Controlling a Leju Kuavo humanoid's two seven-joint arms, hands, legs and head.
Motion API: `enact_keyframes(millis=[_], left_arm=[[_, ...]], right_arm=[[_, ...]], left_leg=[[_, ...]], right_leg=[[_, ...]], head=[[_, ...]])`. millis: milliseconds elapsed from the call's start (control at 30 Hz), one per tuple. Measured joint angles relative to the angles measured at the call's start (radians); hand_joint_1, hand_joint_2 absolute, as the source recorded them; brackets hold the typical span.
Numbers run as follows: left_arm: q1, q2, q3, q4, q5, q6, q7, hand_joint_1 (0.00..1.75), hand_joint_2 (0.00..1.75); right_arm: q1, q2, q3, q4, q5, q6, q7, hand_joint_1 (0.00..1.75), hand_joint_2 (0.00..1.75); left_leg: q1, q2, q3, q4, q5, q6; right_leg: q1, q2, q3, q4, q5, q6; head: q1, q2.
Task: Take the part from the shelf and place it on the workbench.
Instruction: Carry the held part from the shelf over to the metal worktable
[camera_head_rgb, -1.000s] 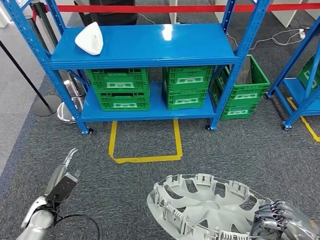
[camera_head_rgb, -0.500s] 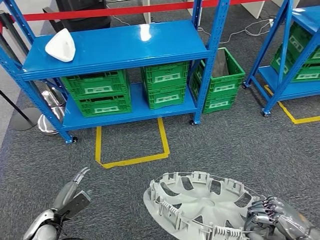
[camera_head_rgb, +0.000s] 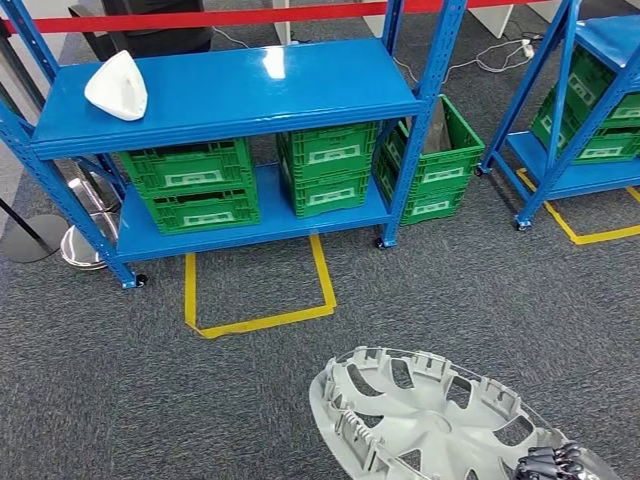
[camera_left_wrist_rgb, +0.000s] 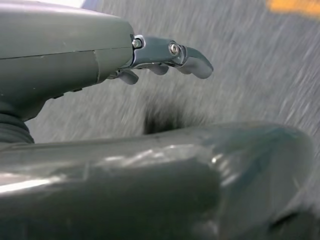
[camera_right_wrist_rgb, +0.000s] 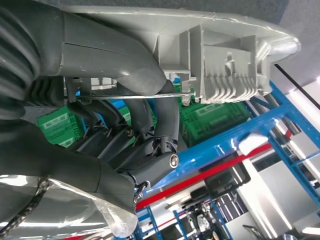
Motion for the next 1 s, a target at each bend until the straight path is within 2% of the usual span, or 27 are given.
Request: enact_keyframes(millis=[33, 133, 167, 200, 267, 333, 367, 400, 433, 467, 500, 533, 567, 667, 700, 767, 833, 867, 900, 933, 1000], left_arm=[[-0.002, -0.012, 0.009, 0.025, -0.007, -0.013, 0.004, 0.00, 0.00], [0.000, -0.037, 0.039, 0.050, -0.031, -0.062, 0.022, 0.00, 0.00], [0.002, -0.045, 0.050, 0.049, -0.041, -0.073, 0.024, 0.00, 0.00], [0.003, -0.056, 0.063, 0.046, -0.052, -0.079, 0.020, 0.00, 0.00], [0.002, -0.077, 0.093, 0.043, -0.075, -0.079, 0.000, 0.00, 0.00], [-0.006, -0.092, 0.125, 0.045, -0.091, -0.073, -0.023, 0.00, 0.00], [-0.011, -0.097, 0.139, 0.047, -0.097, -0.071, -0.030, 0.00, 0.00], [-0.016, -0.101, 0.150, 0.050, -0.100, -0.069, -0.036, 0.00, 0.00], [-0.021, -0.105, 0.160, 0.055, -0.105, -0.066, -0.042, 0.00, 0.00], [-0.026, -0.108, 0.169, 0.060, -0.112, -0.062, -0.048, 0.00, 0.00], [-0.032, -0.110, 0.178, 0.066, -0.118, -0.057, -0.056, 0.00, 0.00], [-0.038, -0.112, 0.188, 0.074, -0.125, -0.053, -0.065, 0.00, 0.00], [-0.044, -0.112, 0.197, 0.082, -0.131, -0.049, -0.073, 0.00, 0.00], [-0.062, -0.113, 0.222, 0.108, -0.143, -0.038, -0.098, 0.00, 0.00], [-0.066, -0.113, 0.229, 0.116, -0.145, -0.035, -0.105, 0.00, 0.00], [-0.074, -0.114, 0.243, 0.132, -0.147, -0.032, -0.120, 0.00, 0.00], [-0.079, -0.114, 0.255, 0.147, -0.150, -0.031, -0.129, 0.00, 0.00], [-0.080, -0.114, 0.261, 0.154, -0.152, -0.030, -0.133, 0.00, 0.00], [-0.081, -0.115, 0.267, 0.161, -0.155, -0.030, -0.137, 0.00, 0.00], [-0.082, -0.115, 0.272, 0.167, -0.158, -0.030, -0.141, 0.00, 0.00], [-0.085, -0.114, 0.282, 0.175, -0.163, -0.030, -0.146, 0.00, 0.00]], right_arm=[[0.013, 0.000, -0.009, -0.010, 0.000, -0.002, 0.000, 1.75, 1.75], [0.039, 0.000, -0.026, -0.034, 0.000, -0.007, 0.004, 1.75, 1.75], [0.048, -0.001, -0.031, -0.040, 0.000, -0.013, 0.008, 1.75, 1.75], [0.057, -0.004, -0.038, -0.047, 0.001, -0.022, 0.011, 1.75, 1.75], [0.077, -0.010, -0.059, -0.064, -0.005, -0.046, 0.014, 1.75, 1.75], [0.095, -0.015, -0.089, -0.080, -0.015, -0.062, 0.013, 1.75, 1.75], [0.102, -0.016, -0.104, -0.086, -0.019, -0.064, 0.013, 1.75, 1.75], [0.108, -0.017, -0.117, -0.090, -0.020, -0.064, 0.013, 1.75, 1.75], [0.112, -0.019, -0.130, -0.095, -0.021, -0.063, 0.013, 1.75, 1.75], [0.116, -0.020, -0.142, -0.099, -0.022, -0.060, 0.013, 1.75, 1.75], [0.117, -0.021, -0.153, -0.102, -0.024, -0.055, 0.013, 1.75, 1.75], [0.119, -0.021, -0.163, -0.106, -0.025, -0.047, 0.012, 1.75, 1.75], [0.119, -0.021, -0.171, -0.108, -0.025, -0.039, 0.010, 1.75, 1.75], [0.125, -0.021, -0.177, -0.112, -0.011, -0.025, 0.007, 1.75, 1.75], [0.128, -0.021, -0.177, -0.114, -0.007, -0.026, 0.007, 1.75, 1.75], [0.135, -0.021, -0.177, -0.119, -0.005, -0.031, 0.005, 1.75, 1.75], [0.141, -0.021, -0.178, -0.123, -0.007, -0.035, 0.003, 1.75, 1.75], [0.144, -0.021, -0.178, -0.125, -0.008, -0.036, 0.003, 1.75, 1.75], [0.147, -0.021, -0.179, -0.126, -0.009, -0.036, 0.002, 1.75, 1.75], [0.150, -0.021, -0.180, -0.127, -0.010, -0.036, 0.003, 1.75, 1.75], [0.155, -0.021, -0.182, -0.131, -0.009, -0.036, 0.003, 1.75, 1.75]], left_leg=[[-0.001, 0.000, 0.000, 0.001, -0.001, 0.001], [-0.005, 0.003, 0.000, 0.002, 0.002, 0.015], [-0.004, 0.007, 0.003, -0.006, 0.008, 0.021], [-0.001, 0.011, 0.007, -0.016, 0.014, 0.026], [0.004, 0.020, 0.012, -0.031, 0.023, 0.033], [0.004, 0.028, 0.010, -0.032, 0.023, 0.033], [0.005, 0.033, 0.010, -0.032, 0.022, 0.032], [0.006, 0.038, 0.010, -0.031, 0.020, 0.028], [0.009, 0.043, 0.011, -0.029, 0.018, 0.023], [0.011, 0.047, 0.011, -0.024, 0.014, 0.015], [0.012, 0.050, 0.011, -0.018, 0.010, 0.006], [0.011, 0.053, 0.010, -0.011, 0.004, -0.003], [0.010, 0.055, 0.010, -0.005, 0.001, -0.011], [0.011, 0.059, 0.011, 0.001, -0.003, -0.028], [0.014, 0.056, 0.008, 0.012, -0.013, -0.033], [0.016, 0.044, -0.025, 0.091, -0.069, -0.041], [0.016, 0.036, -0.082, 0.226, -0.136, -0.042], [0.015, 0.034, -0.102, 0.275, -0.150, -0.040], [0.014, 0.034, -0.107, 0.288, -0.144, -0.036], [0.013, 0.032, -0.094, 0.261, -0.118, -0.030], [0.008, 0.012, -0.034, 0.132, -0.046, -0.012]], right_leg=[[-0.001, 0.000, 0.003, -0.001, 0.000, 0.007], [-0.006, 0.004, 0.013, -0.011, 0.010, 0.037], [-0.007, 0.002, 0.010, -0.011, 0.010, 0.044], [-0.006, -0.005, 0.002, 0.003, -0.002, 0.045], [-0.005, -0.023, -0.041, 0.091, -0.056, 0.044], [-0.006, -0.032, -0.102, 0.224, -0.116, 0.046], [-0.007, -0.034, -0.119, 0.264, -0.127, 0.048], [-0.009, -0.036, -0.117, 0.267, -0.119, 0.050], [-0.011, -0.040, -0.093, 0.226, -0.093, 0.053], [-0.015, -0.049, -0.053, 0.156, -0.061, 0.057], [-0.015, -0.057, -0.015, 0.089, -0.040, 0.060], [-0.015, -0.062, 0.015, 0.039, -0.028, 0.057], [-0.013, -0.063, 0.030, 0.015, -0.027, 0.052], [-0.009, -0.051, 0.029, 0.018, -0.029, 0.025], [-0.009, -0.048, 0.028, 0.019, -0.027, 0.017], [-0.009, -0.044, 0.026, 0.018, -0.025, 0.005], [-0.005, -0.036, 0.023, 0.018, -0.024, -0.001], [-0.002, -0.031, 0.022, 0.018, -0.024, -0.003], [0.001, -0.025, 0.022, 0.018, -0.024, -0.003], [0.003, -0.018, 0.023, 0.018, -0.024, -0.003], [0.007, -0.005, 0.026, 0.018, -0.024, -0.003]], head=[[0.000, 0.000], [-0.002, 0.000], [-0.002, 0.000], [0.000, 0.000], [0.003, 0.000], [0.004, 0.000], [0.004, 0.000], [0.004, 0.000], [0.004, 0.000], [0.004, 0.000], [0.005, 0.000], [0.005, 0.000], [0.004, 0.000], [0.003, 0.000], [0.003, 0.000], [0.002, 0.000], [0.002, 0.000], [0.002, 0.000], [0.002, 0.000], [0.002, 0.000], [0.003, 0.000]])
